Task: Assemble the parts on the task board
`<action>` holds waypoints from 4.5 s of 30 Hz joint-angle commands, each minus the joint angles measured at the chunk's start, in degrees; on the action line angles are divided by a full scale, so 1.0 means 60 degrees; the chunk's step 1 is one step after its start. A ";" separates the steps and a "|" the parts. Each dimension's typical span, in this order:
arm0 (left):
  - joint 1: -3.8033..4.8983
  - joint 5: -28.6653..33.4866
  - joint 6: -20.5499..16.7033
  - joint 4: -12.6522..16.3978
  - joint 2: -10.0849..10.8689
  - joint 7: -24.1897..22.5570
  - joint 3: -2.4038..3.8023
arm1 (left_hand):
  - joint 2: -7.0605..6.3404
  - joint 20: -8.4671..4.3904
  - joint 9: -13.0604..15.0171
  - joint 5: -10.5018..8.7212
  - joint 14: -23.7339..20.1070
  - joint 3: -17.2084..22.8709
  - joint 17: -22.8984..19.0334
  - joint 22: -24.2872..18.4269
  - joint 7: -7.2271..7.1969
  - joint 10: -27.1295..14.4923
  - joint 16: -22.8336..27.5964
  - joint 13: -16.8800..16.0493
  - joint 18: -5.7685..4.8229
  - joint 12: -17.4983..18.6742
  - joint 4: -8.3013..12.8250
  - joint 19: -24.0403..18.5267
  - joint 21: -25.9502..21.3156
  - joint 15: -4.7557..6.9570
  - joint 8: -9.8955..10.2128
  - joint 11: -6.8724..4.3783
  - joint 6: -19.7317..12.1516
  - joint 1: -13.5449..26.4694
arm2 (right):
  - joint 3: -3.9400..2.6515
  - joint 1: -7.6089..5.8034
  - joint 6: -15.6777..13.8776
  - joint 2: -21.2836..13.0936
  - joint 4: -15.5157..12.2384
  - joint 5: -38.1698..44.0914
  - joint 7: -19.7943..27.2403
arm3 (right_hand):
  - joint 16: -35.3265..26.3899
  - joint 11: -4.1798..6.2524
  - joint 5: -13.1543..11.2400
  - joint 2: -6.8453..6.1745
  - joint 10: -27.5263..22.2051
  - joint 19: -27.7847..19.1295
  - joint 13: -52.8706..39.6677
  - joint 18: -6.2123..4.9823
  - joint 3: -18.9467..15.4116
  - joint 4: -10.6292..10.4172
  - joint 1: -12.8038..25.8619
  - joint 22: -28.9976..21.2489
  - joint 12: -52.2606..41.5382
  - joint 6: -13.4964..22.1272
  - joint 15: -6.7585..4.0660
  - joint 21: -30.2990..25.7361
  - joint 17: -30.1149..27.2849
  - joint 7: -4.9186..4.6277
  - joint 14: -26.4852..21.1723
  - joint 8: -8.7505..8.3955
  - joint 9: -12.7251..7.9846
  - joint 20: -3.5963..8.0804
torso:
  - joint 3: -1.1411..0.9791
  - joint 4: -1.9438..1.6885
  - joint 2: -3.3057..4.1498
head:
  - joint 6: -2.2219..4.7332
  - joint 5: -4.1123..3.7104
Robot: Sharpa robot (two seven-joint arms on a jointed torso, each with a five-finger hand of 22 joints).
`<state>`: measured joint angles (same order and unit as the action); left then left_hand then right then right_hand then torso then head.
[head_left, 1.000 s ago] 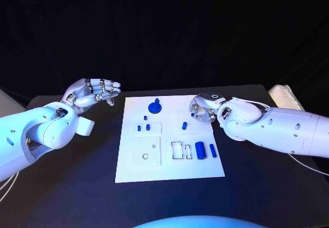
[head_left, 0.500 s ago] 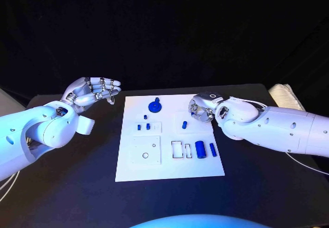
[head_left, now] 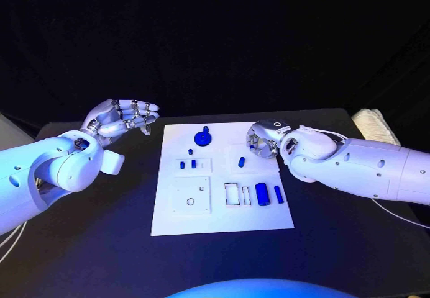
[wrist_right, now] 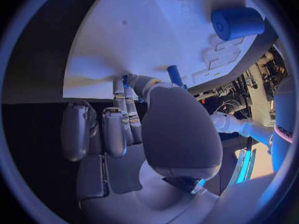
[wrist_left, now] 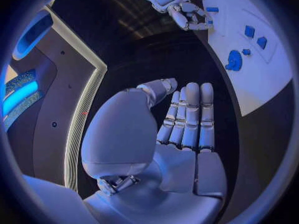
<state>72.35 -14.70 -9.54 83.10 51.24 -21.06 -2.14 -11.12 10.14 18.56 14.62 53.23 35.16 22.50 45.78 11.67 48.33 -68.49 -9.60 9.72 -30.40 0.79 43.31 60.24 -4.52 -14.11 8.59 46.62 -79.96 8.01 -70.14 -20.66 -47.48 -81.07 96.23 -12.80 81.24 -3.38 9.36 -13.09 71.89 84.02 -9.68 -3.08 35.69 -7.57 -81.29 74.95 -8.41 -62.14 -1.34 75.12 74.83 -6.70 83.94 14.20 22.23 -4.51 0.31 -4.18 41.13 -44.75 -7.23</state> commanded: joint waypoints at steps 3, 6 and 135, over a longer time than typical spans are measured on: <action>0.0003 -0.0061 0.0141 0.0021 -0.0006 -0.0048 0.0010 | 0.0104 -0.0019 -0.0004 -0.0010 -0.0025 -0.0064 -0.0029 -0.0018 0.0076 -0.0064 0.0071 0.0019 0.0148 -0.0070 0.0008 -0.0015 -0.0052 0.0017 -0.0095 0.0010 0.0078 -0.0019 | 0.0080 0.0135 0.0425 0.0052 -0.0029 0.0135 -0.0201 | 0.0041 0.0123 0.0250 0.0266 0.0281 0.0234 -0.0011 0.0004 0.0277 0.0291 -0.0051 0.1171 0.0097 -0.0060 -0.0074 0.0053 -0.0002 0.0004 0.0483 0.0091 0.0129 0.0083 | 0.0000 0.0015 -0.0003 | -0.0015 -0.0041; 0.0003 -0.0051 0.0148 0.0016 -0.0007 -0.0030 0.0010 | 0.0104 -0.0019 -0.0004 -0.0010 -0.0025 -0.0064 -0.0029 -0.0018 0.0076 -0.0064 0.0071 0.0019 0.0148 -0.0070 0.0008 -0.0015 -0.0052 0.0017 -0.0095 0.0010 0.0078 -0.0019 | 0.0080 0.0141 0.0258 0.0048 -0.0050 0.0230 -0.0335 | 0.0038 0.0135 0.0216 0.0277 0.0367 0.0238 -0.0011 0.0006 0.0425 0.0438 0.0017 0.1190 0.0151 -0.0070 -0.0085 0.0068 -0.0006 0.0012 0.0482 0.0130 0.0189 0.0095 | -0.0001 0.0007 -0.0008 | -0.0024 -0.0053; -0.0010 0.0147 0.0075 0.0261 -0.0026 0.0236 0.0005 | 0.0104 -0.0022 -0.0017 0.0023 -0.0007 -0.0126 -0.0079 -0.0047 0.0082 -0.0129 0.0128 0.0064 0.0141 -0.0113 0.0025 -0.0002 -0.0085 0.0012 -0.0182 0.0019 0.0087 -0.0007 | 0.0134 0.1377 -0.0408 0.1371 -0.2117 0.0657 -0.0122 | -0.0062 0.0126 0.0161 0.0157 0.0534 0.0226 0.0001 0.0001 0.0601 0.0884 0.0559 0.1220 0.0429 -0.0052 -0.0078 0.0040 -0.0186 -0.0007 0.0451 0.0238 0.0415 0.0095 | 0.0015 0.0005 -0.0001 | -0.0337 0.0913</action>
<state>72.27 -14.06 -9.58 84.51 51.13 -19.55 -2.16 -10.88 10.14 18.51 14.62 53.23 34.70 22.09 45.57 11.87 47.92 -68.04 -9.29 9.72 -30.80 0.95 43.31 60.03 -4.52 -15.05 8.60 46.81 -80.19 8.59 -62.13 -26.88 -39.33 -93.82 99.35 -13.99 81.09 -4.39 10.10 -11.88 72.89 84.01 -9.56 -3.08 39.35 -2.22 -78.80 74.92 -6.01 -62.22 -1.50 75.50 73.69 -6.74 84.17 15.33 24.68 -4.11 0.41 -4.17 41.14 -46.70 -1.76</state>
